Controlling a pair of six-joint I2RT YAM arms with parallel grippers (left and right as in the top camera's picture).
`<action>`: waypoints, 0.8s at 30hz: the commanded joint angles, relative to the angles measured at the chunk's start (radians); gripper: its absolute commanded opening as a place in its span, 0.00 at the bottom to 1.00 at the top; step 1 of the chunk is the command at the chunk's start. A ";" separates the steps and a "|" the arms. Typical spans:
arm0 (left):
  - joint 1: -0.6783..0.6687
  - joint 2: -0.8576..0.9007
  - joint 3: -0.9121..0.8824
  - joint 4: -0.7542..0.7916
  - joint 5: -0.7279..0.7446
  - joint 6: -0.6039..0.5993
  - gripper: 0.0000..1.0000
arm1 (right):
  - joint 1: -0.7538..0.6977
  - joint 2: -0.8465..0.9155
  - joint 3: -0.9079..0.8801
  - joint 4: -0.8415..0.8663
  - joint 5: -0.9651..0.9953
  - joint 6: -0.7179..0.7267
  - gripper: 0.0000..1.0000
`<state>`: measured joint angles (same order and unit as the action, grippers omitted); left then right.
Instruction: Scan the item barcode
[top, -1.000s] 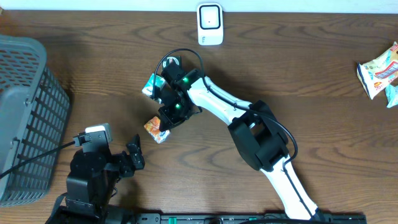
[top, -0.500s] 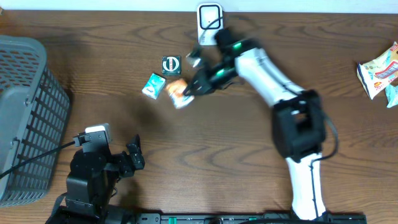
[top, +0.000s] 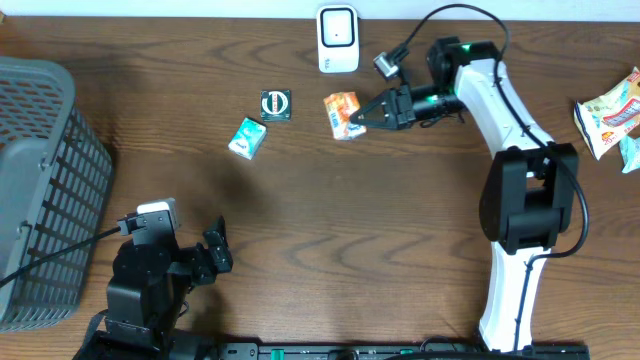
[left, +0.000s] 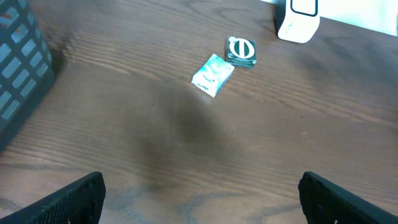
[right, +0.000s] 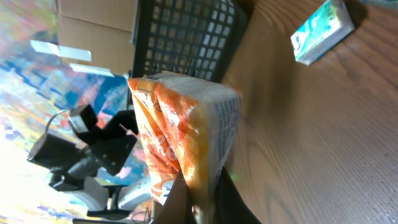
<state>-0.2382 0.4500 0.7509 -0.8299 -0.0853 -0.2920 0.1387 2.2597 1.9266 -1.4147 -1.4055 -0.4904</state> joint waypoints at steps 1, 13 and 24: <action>0.000 -0.002 -0.001 0.002 -0.013 -0.005 0.98 | -0.043 -0.011 -0.004 -0.037 -0.084 -0.141 0.01; 0.000 -0.002 -0.001 0.002 -0.013 -0.005 0.98 | -0.179 -0.011 -0.004 -0.179 -0.074 -0.297 0.01; 0.000 -0.002 -0.001 0.002 -0.013 -0.005 0.98 | -0.182 -0.011 -0.004 -0.179 -0.075 -0.303 0.01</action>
<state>-0.2382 0.4500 0.7509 -0.8299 -0.0853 -0.2920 -0.0509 2.2597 1.9266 -1.5929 -1.4471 -0.7654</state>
